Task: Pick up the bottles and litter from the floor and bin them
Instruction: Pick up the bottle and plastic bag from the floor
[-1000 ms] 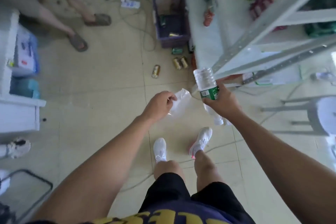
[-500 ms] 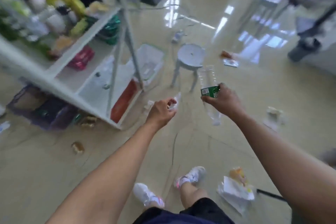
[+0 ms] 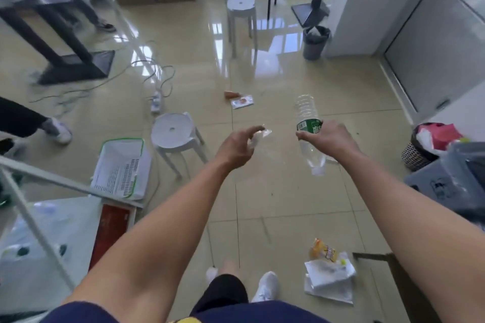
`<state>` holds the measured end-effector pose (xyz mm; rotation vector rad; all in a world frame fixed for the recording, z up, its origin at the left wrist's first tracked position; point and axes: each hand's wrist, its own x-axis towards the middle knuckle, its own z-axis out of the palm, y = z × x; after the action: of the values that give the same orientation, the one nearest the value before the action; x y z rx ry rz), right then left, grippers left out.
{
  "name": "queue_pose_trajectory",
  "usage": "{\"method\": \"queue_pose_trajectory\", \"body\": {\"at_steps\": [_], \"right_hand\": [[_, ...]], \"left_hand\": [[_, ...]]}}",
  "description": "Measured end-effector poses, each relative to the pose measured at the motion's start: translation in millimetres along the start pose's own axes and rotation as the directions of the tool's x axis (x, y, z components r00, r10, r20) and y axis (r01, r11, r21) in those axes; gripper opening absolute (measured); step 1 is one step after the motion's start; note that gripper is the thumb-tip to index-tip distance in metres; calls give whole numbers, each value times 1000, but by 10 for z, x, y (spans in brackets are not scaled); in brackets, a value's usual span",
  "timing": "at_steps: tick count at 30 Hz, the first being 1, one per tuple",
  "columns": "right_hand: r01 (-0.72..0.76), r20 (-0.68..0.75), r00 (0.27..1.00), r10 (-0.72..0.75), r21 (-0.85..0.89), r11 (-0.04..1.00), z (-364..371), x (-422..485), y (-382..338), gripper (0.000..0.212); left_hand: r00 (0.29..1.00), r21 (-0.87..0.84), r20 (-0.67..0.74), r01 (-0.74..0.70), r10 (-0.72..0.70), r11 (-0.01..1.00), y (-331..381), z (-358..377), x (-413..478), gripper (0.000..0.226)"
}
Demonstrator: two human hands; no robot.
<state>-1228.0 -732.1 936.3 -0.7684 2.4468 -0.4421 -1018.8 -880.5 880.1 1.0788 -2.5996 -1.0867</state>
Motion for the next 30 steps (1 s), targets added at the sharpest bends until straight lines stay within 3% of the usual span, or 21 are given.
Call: {"method": "queue_pose_trajectory", "body": {"at_steps": [5, 12, 19, 25, 30], "right_hand": [[-43, -40, 998, 43, 1, 999, -427, 795, 76, 58], [-125, -50, 991, 123, -46, 991, -891, 2443, -250, 65], [-150, -98, 984, 146, -35, 988, -1767, 4137, -771, 61], [-181, -178, 967, 180, 12, 983, -2607, 5602, -861, 58], [-217, -136, 966, 219, 28, 976, -3039, 7061, -566, 57]], "left_hand": [[998, -34, 56, -13, 15, 999, 274, 117, 1041, 49], [979, 64, 201, -48, 34, 997, 96, 236, 2793, 51], [908, 170, 417, -115, 34, 979, 240, -84, 4596, 64], [893, 186, 449, -109, 14, 976, 650, -239, 6244, 68], [907, 150, 418, -15, -50, 989, 940, -44, 7701, 69]]}}
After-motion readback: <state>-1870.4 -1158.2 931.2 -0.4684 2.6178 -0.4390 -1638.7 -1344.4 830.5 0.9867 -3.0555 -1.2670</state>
